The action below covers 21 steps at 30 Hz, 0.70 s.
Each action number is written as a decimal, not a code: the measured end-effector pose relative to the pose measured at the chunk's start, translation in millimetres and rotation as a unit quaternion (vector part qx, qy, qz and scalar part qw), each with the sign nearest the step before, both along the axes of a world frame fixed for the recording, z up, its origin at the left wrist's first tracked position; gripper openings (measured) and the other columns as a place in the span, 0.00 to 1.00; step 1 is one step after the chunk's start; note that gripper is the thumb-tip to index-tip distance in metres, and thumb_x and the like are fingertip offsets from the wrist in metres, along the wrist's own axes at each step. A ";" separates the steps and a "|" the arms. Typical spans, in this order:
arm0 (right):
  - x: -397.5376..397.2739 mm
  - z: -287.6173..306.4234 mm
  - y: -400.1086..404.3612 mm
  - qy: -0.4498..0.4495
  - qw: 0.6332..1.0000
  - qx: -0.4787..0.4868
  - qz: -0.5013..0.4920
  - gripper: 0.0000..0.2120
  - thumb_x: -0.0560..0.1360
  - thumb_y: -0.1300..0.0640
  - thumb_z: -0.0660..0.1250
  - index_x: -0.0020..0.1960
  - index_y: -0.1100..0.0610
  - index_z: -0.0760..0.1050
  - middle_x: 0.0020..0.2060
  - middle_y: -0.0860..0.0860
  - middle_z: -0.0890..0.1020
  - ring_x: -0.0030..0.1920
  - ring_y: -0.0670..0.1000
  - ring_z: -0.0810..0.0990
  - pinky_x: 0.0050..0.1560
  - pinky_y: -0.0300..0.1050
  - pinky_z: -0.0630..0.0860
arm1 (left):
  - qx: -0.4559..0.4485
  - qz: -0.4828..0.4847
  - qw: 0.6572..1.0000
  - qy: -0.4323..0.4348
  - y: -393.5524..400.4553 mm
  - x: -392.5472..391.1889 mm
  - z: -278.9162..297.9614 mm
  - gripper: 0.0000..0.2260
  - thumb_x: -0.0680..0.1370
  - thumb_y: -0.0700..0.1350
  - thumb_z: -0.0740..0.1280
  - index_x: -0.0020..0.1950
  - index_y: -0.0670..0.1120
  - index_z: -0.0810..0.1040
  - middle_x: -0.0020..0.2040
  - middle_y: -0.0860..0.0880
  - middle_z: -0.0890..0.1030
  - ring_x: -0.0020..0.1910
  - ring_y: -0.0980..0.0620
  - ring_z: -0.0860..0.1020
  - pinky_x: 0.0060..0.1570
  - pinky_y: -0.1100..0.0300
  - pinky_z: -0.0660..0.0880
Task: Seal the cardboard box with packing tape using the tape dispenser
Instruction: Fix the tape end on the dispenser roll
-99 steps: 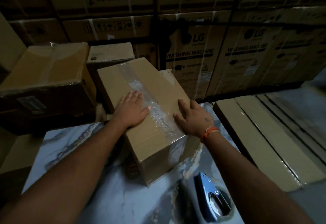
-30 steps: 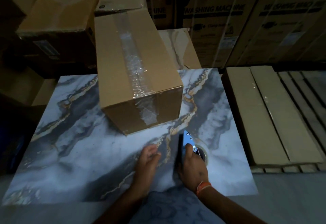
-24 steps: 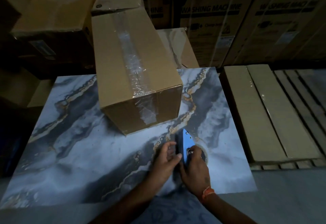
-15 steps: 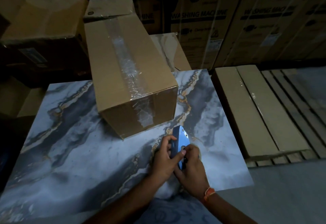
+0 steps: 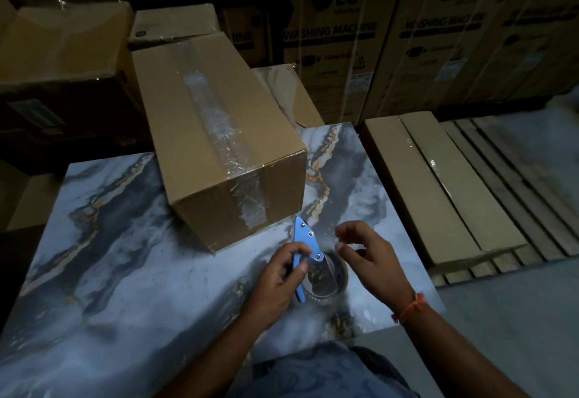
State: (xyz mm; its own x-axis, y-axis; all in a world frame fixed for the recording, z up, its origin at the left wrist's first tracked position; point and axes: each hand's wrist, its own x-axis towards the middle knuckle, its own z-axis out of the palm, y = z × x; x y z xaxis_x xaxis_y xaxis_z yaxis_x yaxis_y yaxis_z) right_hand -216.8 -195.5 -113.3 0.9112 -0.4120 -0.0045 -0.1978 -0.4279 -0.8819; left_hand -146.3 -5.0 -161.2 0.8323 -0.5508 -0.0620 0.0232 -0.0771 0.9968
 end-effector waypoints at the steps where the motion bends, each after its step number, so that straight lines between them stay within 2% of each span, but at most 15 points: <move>1: 5.1 3.7 -3.8 -0.002 1.000 0.020 0.008 0.09 0.76 0.56 0.70 0.56 0.52 0.79 0.51 0.47 0.84 0.52 0.44 0.83 0.46 0.36 0.78 | 0.001 0.002 1.000 -0.015 -1.4 -1.9 4.2 0.08 0.80 0.44 0.66 0.55 0.57 0.80 0.58 0.50 0.80 0.59 0.49 0.80 0.59 0.57 0.77; 3: 15.9 10.9 -12.8 0.001 0.997 0.070 0.023 0.07 0.77 0.58 0.70 0.54 0.53 0.82 0.48 0.49 0.86 0.49 0.45 0.83 0.47 0.35 0.77 | 0.003 0.003 1.000 -0.031 -5.1 -4.4 9.5 0.07 0.79 0.47 0.65 0.53 0.54 0.81 0.54 0.45 0.80 0.54 0.45 0.79 0.57 0.53 0.76; 6: 30.1 19.8 -30.0 0.041 0.986 0.150 0.068 0.10 0.76 0.59 0.72 0.57 0.54 0.83 0.49 0.52 0.87 0.52 0.50 0.84 0.55 0.45 0.80 | 0.006 -0.006 0.999 -0.042 -13.8 -5.2 16.8 0.07 0.79 0.44 0.65 0.52 0.51 0.82 0.52 0.43 0.78 0.50 0.43 0.79 0.54 0.45 0.78; 8: 33.9 24.1 -42.0 0.072 0.979 0.150 0.119 0.16 0.73 0.56 0.73 0.60 0.54 0.82 0.52 0.53 0.87 0.55 0.54 0.84 0.60 0.49 0.81 | 0.001 -0.008 0.999 -0.048 -21.0 -4.7 21.4 0.07 0.78 0.44 0.66 0.53 0.50 0.83 0.53 0.42 0.77 0.51 0.42 0.80 0.55 0.40 0.78; 11: 34.2 28.4 -57.5 0.082 0.975 0.116 0.173 0.18 0.70 0.52 0.75 0.59 0.53 0.83 0.51 0.49 0.86 0.53 0.52 0.84 0.57 0.50 0.81 | 0.005 -0.005 0.998 -0.066 -34.4 -4.9 28.8 0.07 0.78 0.45 0.67 0.52 0.53 0.84 0.54 0.43 0.78 0.55 0.42 0.80 0.57 0.38 0.79; 14: 30.7 27.0 -71.4 0.056 0.977 0.078 0.189 0.16 0.72 0.50 0.74 0.58 0.52 0.84 0.52 0.48 0.84 0.51 0.48 0.83 0.51 0.47 0.81 | 0.002 0.006 0.997 -0.079 -51.8 -8.3 32.4 0.09 0.77 0.44 0.67 0.51 0.56 0.84 0.55 0.46 0.79 0.57 0.44 0.80 0.58 0.39 0.79; 17: 26.9 26.4 -81.2 0.031 0.977 0.050 0.203 0.11 0.74 0.51 0.71 0.53 0.53 0.86 0.50 0.51 0.83 0.50 0.47 0.83 0.49 0.48 0.81 | -0.003 0.019 0.996 -0.083 -66.6 -13.8 33.7 0.10 0.77 0.42 0.68 0.51 0.57 0.84 0.57 0.44 0.78 0.60 0.44 0.79 0.60 0.42 0.79; 19: 24.4 25.4 -86.0 0.023 0.974 0.082 0.211 0.09 0.76 0.53 0.69 0.48 0.55 0.87 0.49 0.51 0.83 0.52 0.48 0.82 0.54 0.49 0.79 | 0.003 0.017 0.996 -0.090 -74.9 -17.4 35.4 0.10 0.77 0.43 0.69 0.52 0.57 0.84 0.60 0.43 0.77 0.63 0.46 0.78 0.63 0.51 0.77; 21: 21.4 23.8 -90.0 0.020 0.969 0.160 0.185 0.13 0.75 0.50 0.68 0.43 0.57 0.86 0.49 0.52 0.84 0.54 0.50 0.82 0.59 0.50 0.77 | 0.030 0.017 0.994 -0.103 -83.5 -20.1 37.7 0.09 0.77 0.44 0.69 0.52 0.58 0.85 0.63 0.42 0.75 0.68 0.47 0.76 0.64 0.57 0.75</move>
